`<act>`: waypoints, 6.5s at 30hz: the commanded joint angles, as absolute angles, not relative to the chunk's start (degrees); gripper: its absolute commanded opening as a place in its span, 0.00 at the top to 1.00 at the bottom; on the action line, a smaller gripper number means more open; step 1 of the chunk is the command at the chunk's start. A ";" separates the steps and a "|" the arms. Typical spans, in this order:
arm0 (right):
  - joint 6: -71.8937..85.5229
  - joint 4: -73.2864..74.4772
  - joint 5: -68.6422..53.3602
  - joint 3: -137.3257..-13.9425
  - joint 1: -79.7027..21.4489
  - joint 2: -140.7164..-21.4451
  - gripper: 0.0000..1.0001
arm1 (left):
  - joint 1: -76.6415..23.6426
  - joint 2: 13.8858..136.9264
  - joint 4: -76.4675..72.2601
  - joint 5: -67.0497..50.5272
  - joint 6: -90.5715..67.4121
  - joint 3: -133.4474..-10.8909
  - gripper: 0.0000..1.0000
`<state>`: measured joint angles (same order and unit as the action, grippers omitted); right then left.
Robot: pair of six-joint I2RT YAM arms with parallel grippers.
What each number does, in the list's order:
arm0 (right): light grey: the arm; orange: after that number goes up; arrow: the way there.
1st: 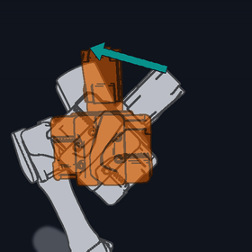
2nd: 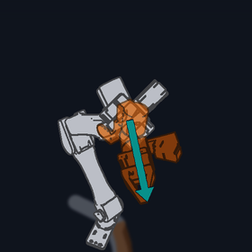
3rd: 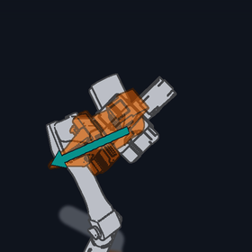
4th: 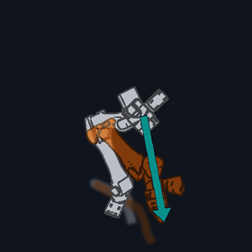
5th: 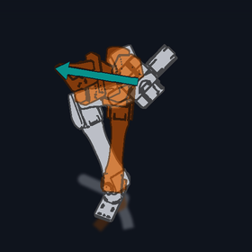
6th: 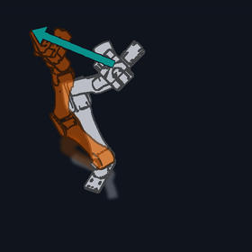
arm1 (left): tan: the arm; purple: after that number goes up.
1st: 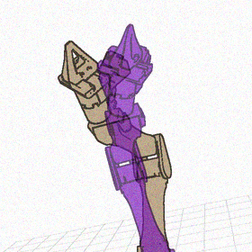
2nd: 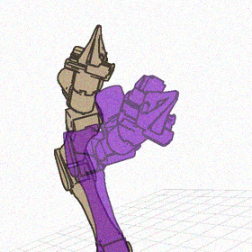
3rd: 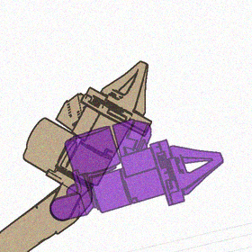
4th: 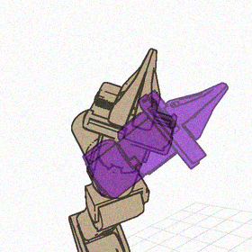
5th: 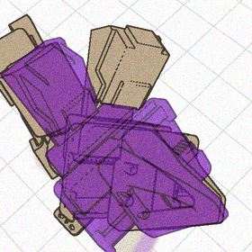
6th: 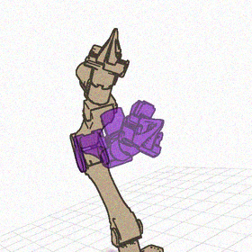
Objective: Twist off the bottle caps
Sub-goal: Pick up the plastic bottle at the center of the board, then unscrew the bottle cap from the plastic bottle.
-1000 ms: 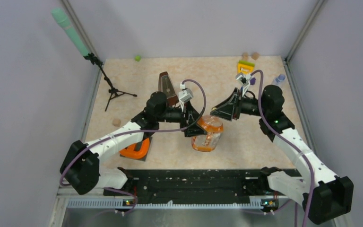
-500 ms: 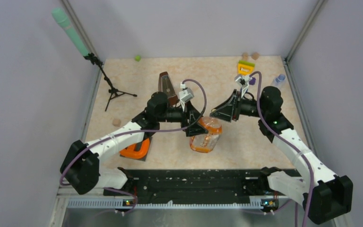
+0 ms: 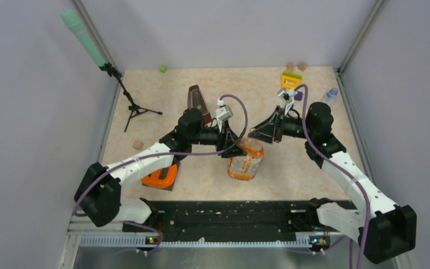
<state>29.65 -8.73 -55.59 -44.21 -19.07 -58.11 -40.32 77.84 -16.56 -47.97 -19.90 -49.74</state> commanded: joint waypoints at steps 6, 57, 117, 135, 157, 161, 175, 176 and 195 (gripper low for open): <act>27.84 -7.10 -55.70 -44.46 -20.01 -57.77 0.87 | -40.17 74.13 -14.33 -40.41 -15.88 -51.50 0.83; 41.44 -22.25 -18.90 -42.11 -33.33 -65.10 0.54 | -47.02 65.18 -3.29 -7.05 -12.84 -46.97 1.00; 37.08 -29.81 -33.16 -41.51 -35.16 -64.22 1.00 | -42.90 61.67 -9.26 -33.60 -12.66 -47.60 1.00; 35.31 -33.20 -53.47 -41.05 -30.95 -59.25 1.00 | -40.78 66.34 -15.06 -56.10 -19.81 -52.50 1.00; 33.17 -22.70 -40.04 -40.73 -30.92 -59.59 0.47 | -41.03 65.25 2.34 -32.98 -11.16 -54.87 1.00; 32.43 -19.87 -36.30 -41.75 -31.38 -60.07 0.43 | -42.81 66.45 4.01 -28.34 -10.40 -55.90 1.00; 28.30 -16.20 -26.81 -43.84 -35.78 -61.13 0.76 | -47.37 66.55 7.44 -12.66 -8.52 -56.71 1.00; 28.29 -16.41 -26.88 -43.71 -35.77 -61.07 0.80 | -47.37 66.13 6.85 -11.84 -8.83 -56.24 1.00; 44.86 -31.19 -21.85 -35.60 -35.77 -58.86 1.00 | -46.15 60.30 -4.15 -11.60 -12.31 -48.05 0.13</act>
